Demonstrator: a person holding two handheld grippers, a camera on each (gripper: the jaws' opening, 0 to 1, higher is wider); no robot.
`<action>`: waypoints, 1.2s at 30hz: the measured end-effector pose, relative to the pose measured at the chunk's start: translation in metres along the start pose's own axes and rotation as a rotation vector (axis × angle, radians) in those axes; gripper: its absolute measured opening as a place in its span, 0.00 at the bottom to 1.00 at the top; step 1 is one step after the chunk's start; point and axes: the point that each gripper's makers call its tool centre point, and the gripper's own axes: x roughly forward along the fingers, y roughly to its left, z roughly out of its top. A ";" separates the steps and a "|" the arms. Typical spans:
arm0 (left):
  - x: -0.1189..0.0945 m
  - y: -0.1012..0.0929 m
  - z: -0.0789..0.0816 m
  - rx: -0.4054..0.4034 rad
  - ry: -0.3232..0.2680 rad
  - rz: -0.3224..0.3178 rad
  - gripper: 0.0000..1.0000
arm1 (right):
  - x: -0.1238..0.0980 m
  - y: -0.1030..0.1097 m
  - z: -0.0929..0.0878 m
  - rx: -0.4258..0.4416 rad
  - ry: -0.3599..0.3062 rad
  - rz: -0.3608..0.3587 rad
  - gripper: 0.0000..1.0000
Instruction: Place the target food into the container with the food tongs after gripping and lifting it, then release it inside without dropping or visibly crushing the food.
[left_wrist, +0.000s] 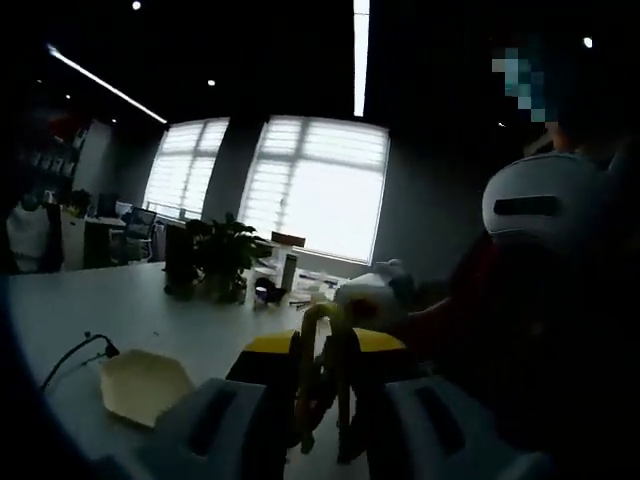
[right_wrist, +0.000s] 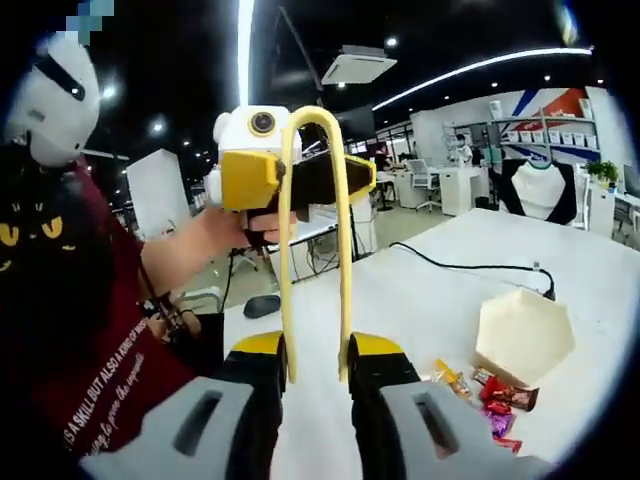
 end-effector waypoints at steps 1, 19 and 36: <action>0.001 0.000 0.002 0.002 -0.006 0.001 0.22 | -0.001 -0.004 -0.003 0.003 -0.002 -0.025 0.20; -0.027 0.032 -0.031 -0.077 -0.005 0.205 0.34 | -0.091 -0.106 -0.015 0.165 -0.318 -0.561 0.22; -0.058 0.042 -0.055 -0.187 -0.038 0.355 0.33 | -0.105 -0.151 -0.081 0.320 -0.328 -0.910 0.25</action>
